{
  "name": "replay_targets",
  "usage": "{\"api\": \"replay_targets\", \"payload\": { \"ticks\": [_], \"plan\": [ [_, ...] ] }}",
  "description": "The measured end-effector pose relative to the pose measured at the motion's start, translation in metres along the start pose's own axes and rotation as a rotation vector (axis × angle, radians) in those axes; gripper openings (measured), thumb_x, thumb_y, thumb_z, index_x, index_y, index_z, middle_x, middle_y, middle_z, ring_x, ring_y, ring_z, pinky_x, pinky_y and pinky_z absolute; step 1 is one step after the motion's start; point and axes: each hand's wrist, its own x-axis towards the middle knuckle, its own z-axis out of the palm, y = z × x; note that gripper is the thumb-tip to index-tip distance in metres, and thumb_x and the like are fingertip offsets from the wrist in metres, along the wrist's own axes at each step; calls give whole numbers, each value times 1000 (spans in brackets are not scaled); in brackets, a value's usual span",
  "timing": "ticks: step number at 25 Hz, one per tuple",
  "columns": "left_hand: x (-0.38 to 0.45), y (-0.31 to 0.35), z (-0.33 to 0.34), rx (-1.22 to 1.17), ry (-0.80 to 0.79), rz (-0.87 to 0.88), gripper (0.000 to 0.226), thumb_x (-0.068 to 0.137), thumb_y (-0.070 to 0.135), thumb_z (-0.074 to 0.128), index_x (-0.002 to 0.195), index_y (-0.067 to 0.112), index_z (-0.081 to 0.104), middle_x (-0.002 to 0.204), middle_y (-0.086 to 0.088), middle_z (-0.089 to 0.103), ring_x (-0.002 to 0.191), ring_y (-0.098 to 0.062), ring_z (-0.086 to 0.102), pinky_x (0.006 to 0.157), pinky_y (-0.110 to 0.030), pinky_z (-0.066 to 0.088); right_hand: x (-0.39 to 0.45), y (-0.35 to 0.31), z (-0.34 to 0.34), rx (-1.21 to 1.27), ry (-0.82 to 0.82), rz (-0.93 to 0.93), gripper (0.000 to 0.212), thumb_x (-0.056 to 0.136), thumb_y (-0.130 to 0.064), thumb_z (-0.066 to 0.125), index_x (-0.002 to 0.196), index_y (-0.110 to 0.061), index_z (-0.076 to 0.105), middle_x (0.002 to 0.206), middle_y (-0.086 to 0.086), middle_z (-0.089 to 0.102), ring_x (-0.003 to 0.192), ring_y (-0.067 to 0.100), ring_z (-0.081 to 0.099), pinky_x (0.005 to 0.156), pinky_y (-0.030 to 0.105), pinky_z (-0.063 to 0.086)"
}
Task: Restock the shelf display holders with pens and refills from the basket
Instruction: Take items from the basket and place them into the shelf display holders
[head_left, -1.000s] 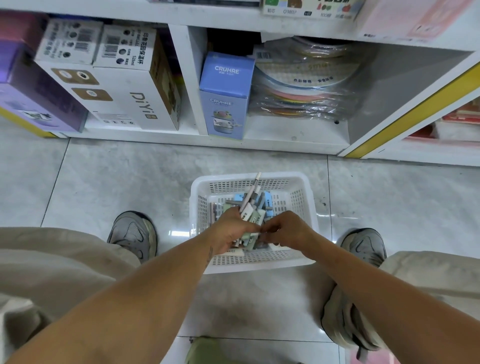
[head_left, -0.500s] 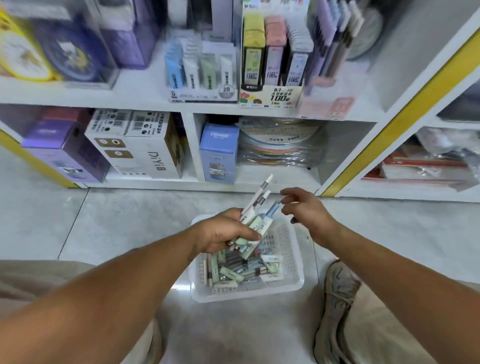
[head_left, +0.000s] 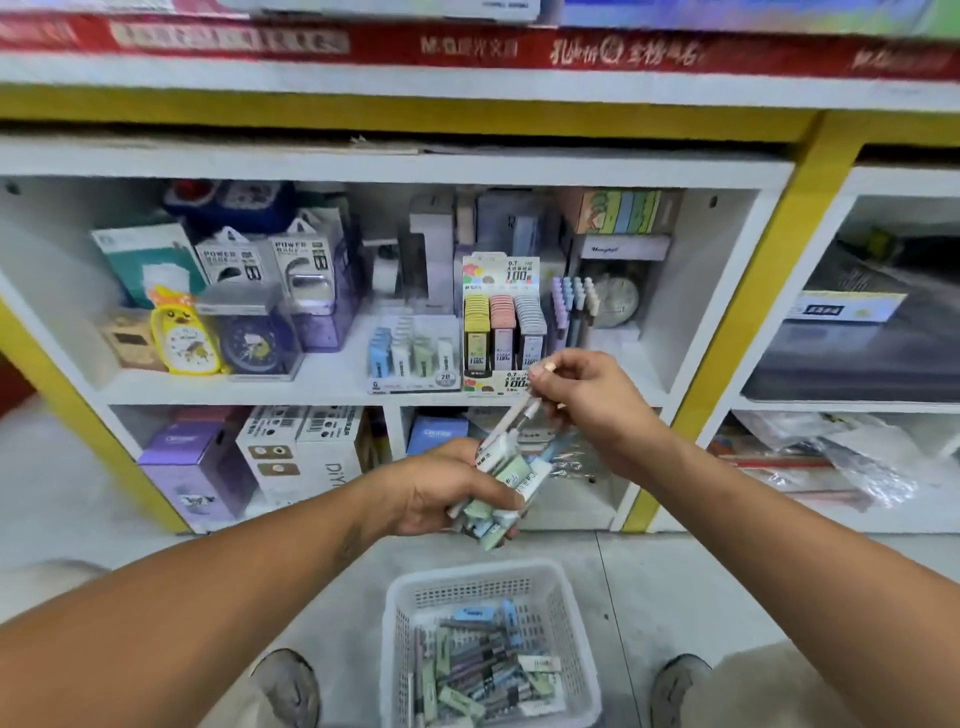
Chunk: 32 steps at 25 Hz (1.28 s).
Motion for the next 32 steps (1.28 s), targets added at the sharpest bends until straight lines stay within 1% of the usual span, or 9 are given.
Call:
{"api": "replay_targets", "payload": {
  "ticks": [6,11,14,16,19,22,25,29,32],
  "plan": [
    [-3,40,6,-60,20,97,19,83,-11,65,97,2,64,84,-22,69,71,-33,71,65,-40,60,17,-34,7,0,158,-178,17,103,-22,53,90,-11,58,60,2,58,51,13,53,46,24,43],
    [5,36,1,-61,25,-8,19,84,-10,64,100,0,60,80,-20,70,72,-32,72,54,-34,58,35,-43,-15,146,276,-226,16,104,-15,50,104,-5,63,65,5,59,49,12,52,46,22,44],
    [13,35,-5,-76,83,-73,22,84,-8,65,104,0,62,84,-20,71,73,-32,72,56,-36,58,43,-44,-38,195,375,-246,13,100,-9,57,111,-3,61,72,9,64,55,13,57,51,23,48],
    [23,40,-9,-85,136,-72,30,83,-8,65,112,-2,59,87,-22,72,74,-33,72,61,-40,60,48,-41,-56,55,434,-284,14,96,-8,64,108,-5,57,70,6,66,56,12,61,53,21,50],
    [40,58,-12,-150,203,-31,37,81,-10,67,117,-6,56,89,-24,73,74,-35,73,68,-46,62,55,-34,-74,-323,474,-394,15,93,-13,69,99,-15,55,75,5,66,66,14,66,54,19,52],
    [54,77,-9,-184,210,-9,39,81,-11,67,118,-7,56,84,-25,73,71,-35,73,58,-41,60,67,-24,-84,-564,450,-498,9,97,-18,64,100,-16,55,85,2,69,79,20,69,71,37,59],
    [62,84,-8,-194,206,23,36,81,-11,67,116,-9,58,83,-25,72,69,-34,73,55,-38,59,79,-11,-90,-721,372,-517,6,100,-22,58,99,-18,53,83,3,70,80,23,70,74,46,58],
    [63,85,-11,-200,205,46,29,81,-10,66,110,-8,62,85,-24,72,69,-33,72,61,-41,60,88,1,-89,-845,283,-474,11,99,-24,58,94,-19,49,80,6,70,77,30,68,70,47,56],
    [64,88,-14,-197,201,61,29,82,-10,66,111,-6,63,86,-24,72,71,-34,72,60,-39,61,92,1,-89,-852,276,-473,13,98,-22,61,91,-20,50,76,6,70,75,33,68,68,47,56]
  ]
}}
